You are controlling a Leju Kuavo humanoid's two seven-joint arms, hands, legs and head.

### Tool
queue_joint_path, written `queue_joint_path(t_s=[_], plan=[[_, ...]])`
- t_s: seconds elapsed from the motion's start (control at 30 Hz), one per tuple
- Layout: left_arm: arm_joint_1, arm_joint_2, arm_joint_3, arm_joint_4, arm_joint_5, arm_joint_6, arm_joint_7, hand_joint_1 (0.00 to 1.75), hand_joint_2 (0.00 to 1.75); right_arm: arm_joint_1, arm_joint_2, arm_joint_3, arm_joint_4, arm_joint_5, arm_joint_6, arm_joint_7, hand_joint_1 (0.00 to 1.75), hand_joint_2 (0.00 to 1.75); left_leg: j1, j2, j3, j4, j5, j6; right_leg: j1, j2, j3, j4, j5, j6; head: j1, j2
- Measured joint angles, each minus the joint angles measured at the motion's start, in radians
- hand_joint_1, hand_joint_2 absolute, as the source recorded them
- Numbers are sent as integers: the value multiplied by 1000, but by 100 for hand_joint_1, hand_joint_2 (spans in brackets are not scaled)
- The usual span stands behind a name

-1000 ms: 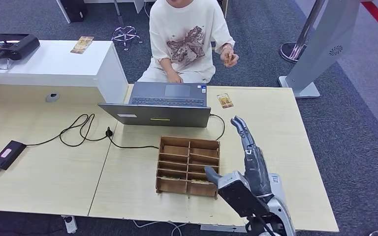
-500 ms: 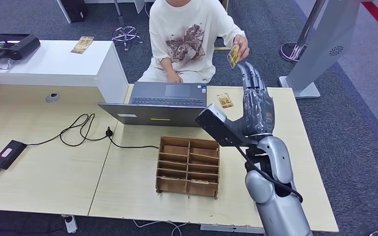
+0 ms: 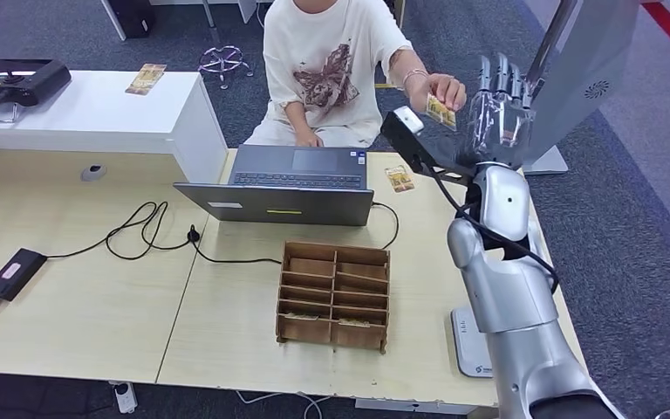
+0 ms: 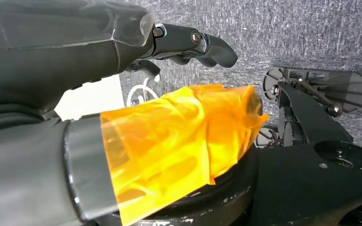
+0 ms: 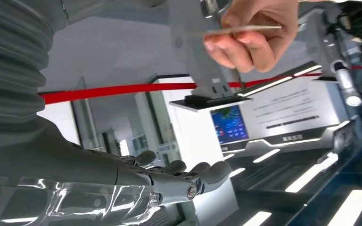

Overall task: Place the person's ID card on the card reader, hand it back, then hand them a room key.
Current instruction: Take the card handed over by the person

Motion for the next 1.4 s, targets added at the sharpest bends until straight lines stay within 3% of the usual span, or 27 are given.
queue_joint_path(t_s=[0.33, 0.47, 0.5, 1.13, 1.4], plan=[[0, 8, -11, 0, -4, -7, -6, 0, 0, -42, -10, -98, 145, 38, -52, 1, 0, 175, 0, 0, 0, 0, 0, 0, 0, 0, 0, 0, 0, 0, 0, 0], [0, 9, -11, 0, -3, -7, -6, 0, 0, -43, -16, -118, 168, 39, -58, -1, 169, 175, 0, 0, 0, 0, 0, 0, 0, 0, 0, 0, 0, 0, 0, 0], [0, 10, -11, 0, -2, -7, -6, 0, 0, -43, -17, -121, 172, 37, -60, -2, 175, 175, 0, 0, 0, 0, 0, 0, 0, 0, 0, 0, 0, 0, 0, 0], [2, 12, -11, 0, 0, 0, -3, 0, 0, -40, -47, -146, 198, -51, -103, -12, 175, 175, 0, 0, 0, 0, 0, 0, 0, 0, 0, 0, 0, 0, 0, 0], [5, 12, -10, 0, 8, 0, 3, 0, 0, 5, -55, -153, 105, -218, -221, -119, 175, 175, 0, 0, 0, 0, 0, 0, 0, 0, -1, 0, 0, 0, 0, 0]])
